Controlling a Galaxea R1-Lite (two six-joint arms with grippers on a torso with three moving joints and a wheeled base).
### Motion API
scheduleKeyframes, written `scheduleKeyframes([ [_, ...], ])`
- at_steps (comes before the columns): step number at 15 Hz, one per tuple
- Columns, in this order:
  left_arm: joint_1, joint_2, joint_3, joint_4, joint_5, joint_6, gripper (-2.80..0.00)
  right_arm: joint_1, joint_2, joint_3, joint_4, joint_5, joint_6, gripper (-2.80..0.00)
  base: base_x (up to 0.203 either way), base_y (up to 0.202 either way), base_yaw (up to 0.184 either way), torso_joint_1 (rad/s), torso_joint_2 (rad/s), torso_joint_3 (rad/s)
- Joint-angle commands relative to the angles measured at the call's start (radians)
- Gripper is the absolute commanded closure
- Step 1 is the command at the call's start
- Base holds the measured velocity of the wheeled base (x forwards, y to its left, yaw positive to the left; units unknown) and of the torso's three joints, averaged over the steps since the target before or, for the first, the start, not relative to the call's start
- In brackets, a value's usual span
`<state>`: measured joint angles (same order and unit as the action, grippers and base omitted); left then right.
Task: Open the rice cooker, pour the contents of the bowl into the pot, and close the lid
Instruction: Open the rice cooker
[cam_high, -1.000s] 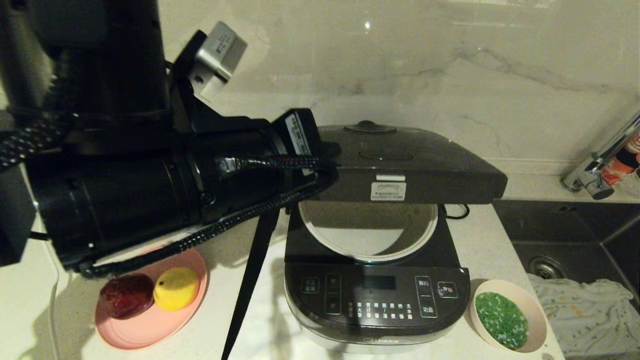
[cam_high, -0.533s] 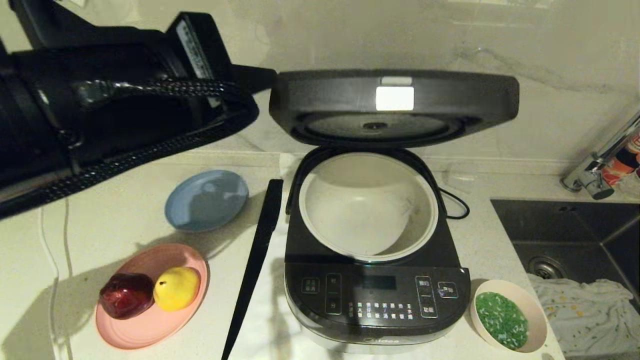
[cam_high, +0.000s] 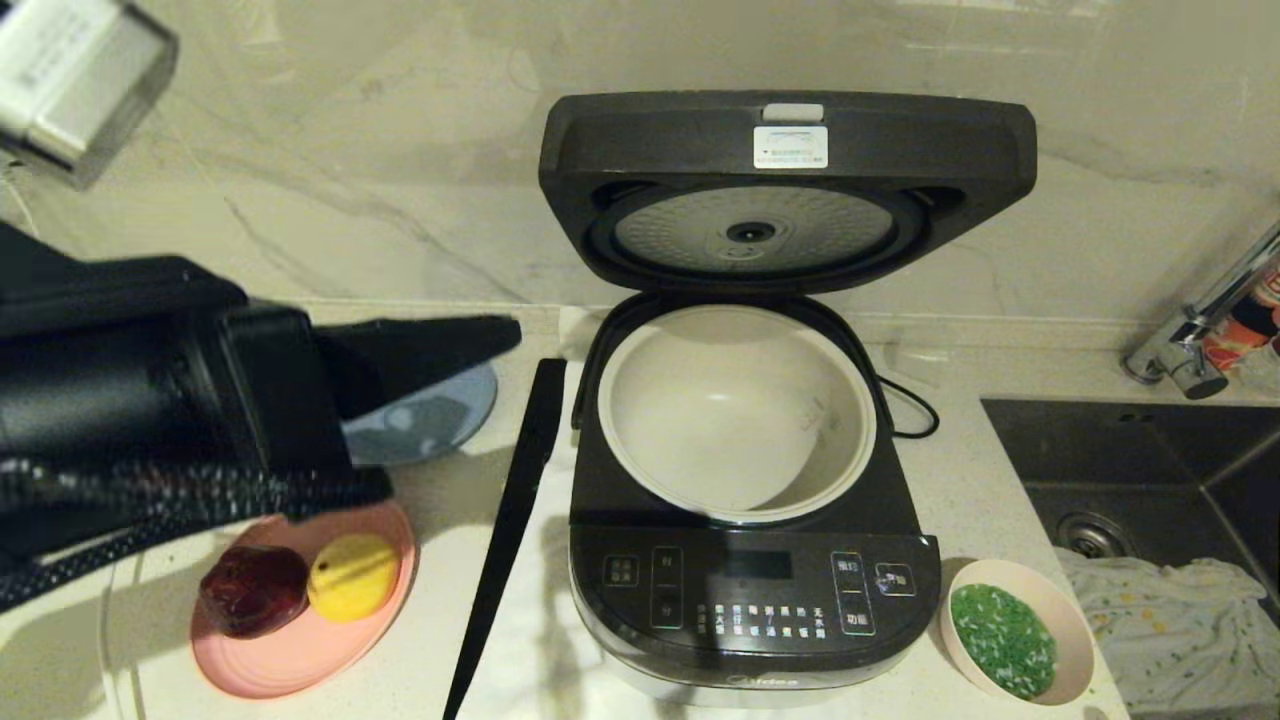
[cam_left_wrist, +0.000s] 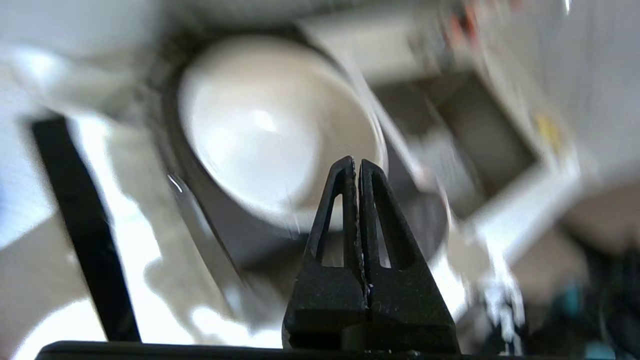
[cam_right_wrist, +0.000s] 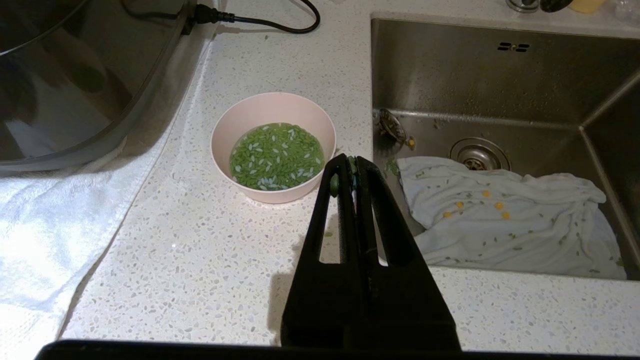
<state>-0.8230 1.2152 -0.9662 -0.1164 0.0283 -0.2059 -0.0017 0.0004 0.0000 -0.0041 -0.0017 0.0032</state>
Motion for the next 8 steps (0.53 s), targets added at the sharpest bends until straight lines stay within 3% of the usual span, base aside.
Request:
scheduleKeyframes([
  [1,-0.001,-0.011,0.085,-0.005,-0.089,0.038,0.0,0.0,0.0,0.0,-0.001,0.0,0.0,0.0,0.0,0.0,0.0,0.0,0.0,0.0],
  [5,0.0,0.129,0.058,-0.075,-0.088,0.061,0.0,0.0,0.0,0.0,0.0,0.0,0.0,0.0,0.0,0.0,0.0,0.0,0.0,0.0],
  [8,0.001,0.304,0.022,-0.29,0.024,0.062,0.0,0.0,0.0,0.0,-0.001,0.0,0.0,0.0,0.0,0.0,0.0,0.0,0.0,0.0],
])
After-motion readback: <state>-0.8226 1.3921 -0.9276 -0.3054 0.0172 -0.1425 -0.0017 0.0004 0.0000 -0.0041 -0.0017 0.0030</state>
